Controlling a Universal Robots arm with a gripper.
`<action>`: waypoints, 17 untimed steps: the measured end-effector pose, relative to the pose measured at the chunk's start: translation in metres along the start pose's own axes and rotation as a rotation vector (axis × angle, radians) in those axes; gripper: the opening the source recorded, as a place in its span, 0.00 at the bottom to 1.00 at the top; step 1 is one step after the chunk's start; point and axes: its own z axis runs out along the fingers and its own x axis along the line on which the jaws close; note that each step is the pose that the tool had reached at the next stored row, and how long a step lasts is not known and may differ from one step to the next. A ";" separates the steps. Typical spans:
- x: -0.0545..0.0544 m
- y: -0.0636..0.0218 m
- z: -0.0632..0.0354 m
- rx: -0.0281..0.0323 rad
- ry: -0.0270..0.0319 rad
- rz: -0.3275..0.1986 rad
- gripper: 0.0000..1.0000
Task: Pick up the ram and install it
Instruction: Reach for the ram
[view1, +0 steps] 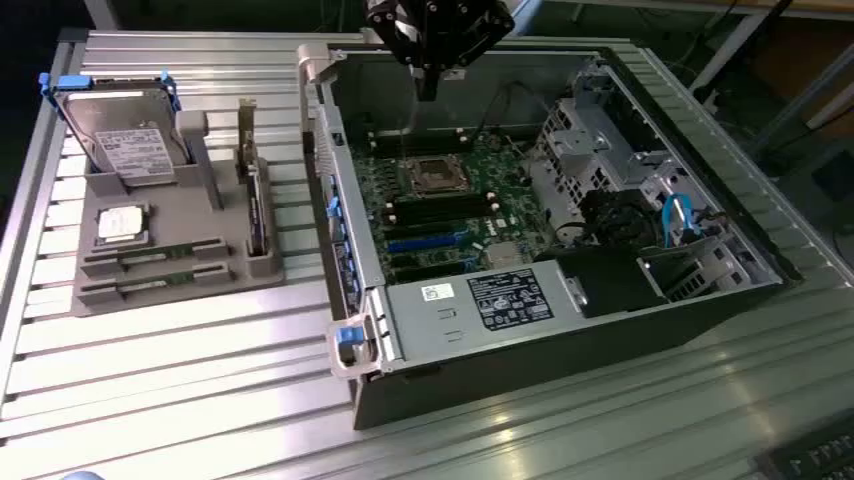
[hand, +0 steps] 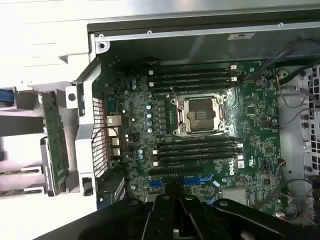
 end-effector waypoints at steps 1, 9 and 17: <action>0.008 -0.0006 -0.0002 0.0000 0.0000 0.000 0.11; 0.074 -0.0056 -0.0021 0.0000 0.0000 0.000 0.11; 0.122 -0.0092 -0.0034 0.0000 0.0000 0.000 0.11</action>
